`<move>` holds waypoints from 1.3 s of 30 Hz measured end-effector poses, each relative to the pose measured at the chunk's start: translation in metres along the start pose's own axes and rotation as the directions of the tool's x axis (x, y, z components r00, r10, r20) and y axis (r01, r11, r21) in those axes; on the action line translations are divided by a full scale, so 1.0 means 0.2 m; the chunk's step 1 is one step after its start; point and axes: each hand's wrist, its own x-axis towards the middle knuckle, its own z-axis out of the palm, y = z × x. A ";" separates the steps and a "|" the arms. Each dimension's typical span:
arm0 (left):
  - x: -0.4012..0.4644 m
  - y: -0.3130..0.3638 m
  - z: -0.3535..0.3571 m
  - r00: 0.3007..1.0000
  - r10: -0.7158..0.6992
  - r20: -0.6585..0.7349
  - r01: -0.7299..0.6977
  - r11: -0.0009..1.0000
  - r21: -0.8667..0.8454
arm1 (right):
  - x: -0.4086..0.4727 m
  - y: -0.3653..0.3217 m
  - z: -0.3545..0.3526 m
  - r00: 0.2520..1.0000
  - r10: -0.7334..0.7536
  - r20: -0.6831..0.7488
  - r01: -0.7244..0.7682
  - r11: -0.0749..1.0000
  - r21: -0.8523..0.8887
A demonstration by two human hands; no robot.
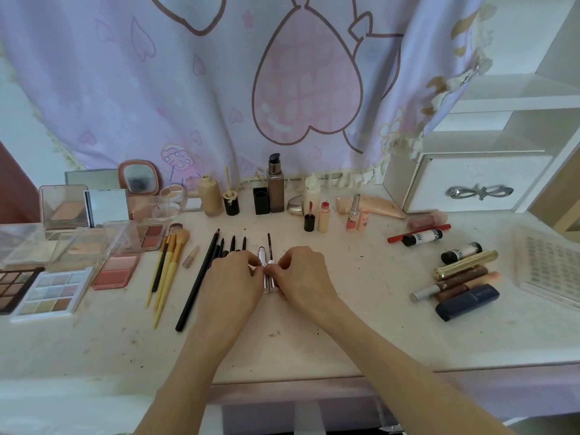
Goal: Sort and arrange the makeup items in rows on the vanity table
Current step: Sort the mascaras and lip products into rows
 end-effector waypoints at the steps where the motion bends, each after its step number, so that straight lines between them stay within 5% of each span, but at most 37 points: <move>1: 0.00 0.00 0.00 1.000 0.004 0.007 -0.004 1.000 -0.006 | 0.00 0.00 0.00 1.000 -0.006 -0.007 0.006 1.000 -0.007; 13: -0.01 -0.01 -0.02 0.998 0.055 0.017 -0.055 0.998 0.015 | -0.04 0.01 -0.06 0.995 -0.014 0.099 0.002 0.993 0.114; 31: 0.00 -0.05 -0.02 0.990 0.105 0.095 -0.114 0.989 0.095 | -0.04 0.03 -0.06 0.986 -0.114 0.123 0.109 0.993 0.051; 39: -0.04 0.03 -0.01 0.984 0.170 -0.055 -0.169 0.985 0.017 | -0.11 0.13 -0.21 0.987 -0.087 0.136 0.052 0.970 0.239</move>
